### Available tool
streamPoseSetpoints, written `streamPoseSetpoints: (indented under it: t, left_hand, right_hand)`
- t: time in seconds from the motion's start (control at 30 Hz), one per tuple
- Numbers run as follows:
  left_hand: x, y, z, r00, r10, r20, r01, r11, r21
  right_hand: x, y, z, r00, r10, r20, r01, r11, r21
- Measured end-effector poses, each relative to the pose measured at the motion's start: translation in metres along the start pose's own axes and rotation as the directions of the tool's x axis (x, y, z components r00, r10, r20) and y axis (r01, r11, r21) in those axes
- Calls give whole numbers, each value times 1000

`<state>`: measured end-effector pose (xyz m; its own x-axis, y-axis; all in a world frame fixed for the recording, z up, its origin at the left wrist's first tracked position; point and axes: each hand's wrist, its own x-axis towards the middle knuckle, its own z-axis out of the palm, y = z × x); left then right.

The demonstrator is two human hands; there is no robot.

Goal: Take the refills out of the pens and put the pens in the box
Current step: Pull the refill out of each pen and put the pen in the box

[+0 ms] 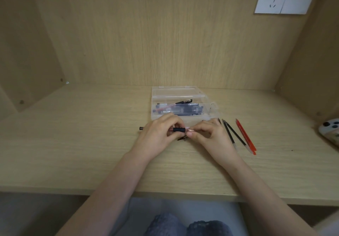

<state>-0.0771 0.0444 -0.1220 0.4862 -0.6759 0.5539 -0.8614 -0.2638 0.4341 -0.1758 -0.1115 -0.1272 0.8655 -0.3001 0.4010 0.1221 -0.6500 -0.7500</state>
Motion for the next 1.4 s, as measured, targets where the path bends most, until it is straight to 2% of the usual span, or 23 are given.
streamPoseSetpoints:
  t: [0.1, 0.23, 0.37, 0.6, 0.77, 0.93, 1.1, 1.23, 1.4]
  left_hand:
    - [1, 1, -2, 999, 26, -46, -26, 1000, -11]
    - [1, 3, -3, 997, 60, -57, -58, 998, 40]
    - [0, 3, -3, 996, 77, -53, -76, 997, 30]
    - [0, 4, -3, 1000, 15, -22, -15, 1000, 2]
    - [-1, 7, -4, 996, -84, 4, 84, 996, -31]
    - [-1, 5, -4, 999, -6, -40, 8, 999, 47]
    - [0, 3, -5, 998, -42, -56, 43, 999, 29]
    - [-1, 4, -6, 992, -127, -4, 127, 992, -21]
    - [-1, 3, -5, 993, -115, -2, 115, 992, 46]
  right_hand:
    - [0, 1, 1, 999, -32, -8, 32, 999, -23]
    - [-2, -4, -2, 999, 27, -43, -23, 996, 89]
    - [-3, -3, -4, 999, 26, -33, -23, 998, 61]
    - [-6, -10, -6, 997, 25, -71, -19, 996, 87]
    - [-7, -12, -6, 996, 32, -85, -23, 995, 99]
    - [-6, -12, -6, 996, 30, -90, -20, 994, 105]
    - [-5, -10, -6, 994, 50, -97, -40, 994, 105]
    - [-5, -7, -5, 995, 41, -90, -33, 995, 92]
    - [-4, -5, -4, 994, 48, -97, -39, 995, 94]
